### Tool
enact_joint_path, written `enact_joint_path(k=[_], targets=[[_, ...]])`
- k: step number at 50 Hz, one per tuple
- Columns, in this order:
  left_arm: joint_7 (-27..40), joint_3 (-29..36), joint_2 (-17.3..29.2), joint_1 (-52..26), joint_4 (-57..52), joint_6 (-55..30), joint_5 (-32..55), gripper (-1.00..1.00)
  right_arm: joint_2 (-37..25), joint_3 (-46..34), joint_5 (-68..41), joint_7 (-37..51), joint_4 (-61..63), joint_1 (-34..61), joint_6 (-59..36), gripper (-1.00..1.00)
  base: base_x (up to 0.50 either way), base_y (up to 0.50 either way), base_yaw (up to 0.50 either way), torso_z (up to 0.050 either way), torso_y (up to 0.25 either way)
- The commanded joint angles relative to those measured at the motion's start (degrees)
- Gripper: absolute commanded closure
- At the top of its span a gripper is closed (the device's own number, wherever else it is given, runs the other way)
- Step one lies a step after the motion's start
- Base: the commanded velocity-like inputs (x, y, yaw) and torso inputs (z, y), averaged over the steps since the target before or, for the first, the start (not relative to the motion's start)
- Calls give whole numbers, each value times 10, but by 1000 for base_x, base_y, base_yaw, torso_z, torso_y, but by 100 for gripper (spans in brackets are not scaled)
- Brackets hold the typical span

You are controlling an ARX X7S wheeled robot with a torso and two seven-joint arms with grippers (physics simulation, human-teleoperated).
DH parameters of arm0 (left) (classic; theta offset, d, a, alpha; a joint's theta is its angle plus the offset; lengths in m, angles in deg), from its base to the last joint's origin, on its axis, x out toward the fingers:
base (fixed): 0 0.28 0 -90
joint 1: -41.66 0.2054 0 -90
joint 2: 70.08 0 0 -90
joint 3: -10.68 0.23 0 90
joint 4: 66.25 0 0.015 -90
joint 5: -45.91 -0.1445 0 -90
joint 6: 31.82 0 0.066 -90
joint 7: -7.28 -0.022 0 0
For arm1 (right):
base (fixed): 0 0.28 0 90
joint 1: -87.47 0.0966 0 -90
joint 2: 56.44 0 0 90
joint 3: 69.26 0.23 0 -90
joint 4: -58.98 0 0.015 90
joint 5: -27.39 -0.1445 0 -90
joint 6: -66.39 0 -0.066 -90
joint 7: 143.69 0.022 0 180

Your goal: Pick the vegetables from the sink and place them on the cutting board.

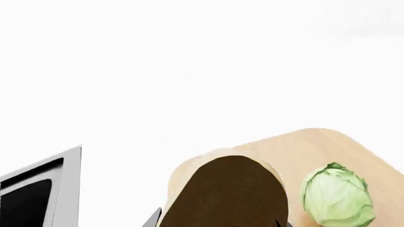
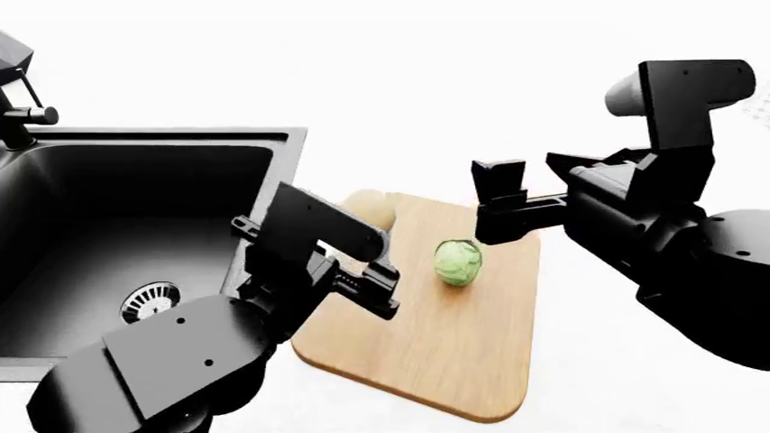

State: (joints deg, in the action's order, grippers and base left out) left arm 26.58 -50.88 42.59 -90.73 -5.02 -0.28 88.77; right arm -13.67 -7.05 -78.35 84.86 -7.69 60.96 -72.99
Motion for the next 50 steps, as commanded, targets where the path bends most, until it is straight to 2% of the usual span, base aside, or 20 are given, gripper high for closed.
enact_joint_path(k=[1, 16, 17, 38, 50], targets=[[-11, 20, 8, 30, 20, 4, 6, 100, -9, 12, -9, 11, 10, 6, 9, -100, 0, 0, 0, 0, 0], [-10, 1, 0, 28, 32, -11, 39, 100, -8, 9, -8, 13, 5, 6, 10, -100, 0, 0, 0, 0, 1], [-8, -2, -1, 28, 30, -8, 39, -100, -7, 8, -7, 13, 4, 5, 10, -100, 0, 0, 0, 0, 0], [-1, -9, 1, 23, 19, 5, 38, -100, -4, 3, -2, 7, 2, 4, 11, -100, 0, 0, 0, 0, 0], [26, -58, -2, -10, -20, -16, 83, -100, -6, 3, -5, 8, 3, 6, 10, -100, 0, 0, 0, 1, 0]])
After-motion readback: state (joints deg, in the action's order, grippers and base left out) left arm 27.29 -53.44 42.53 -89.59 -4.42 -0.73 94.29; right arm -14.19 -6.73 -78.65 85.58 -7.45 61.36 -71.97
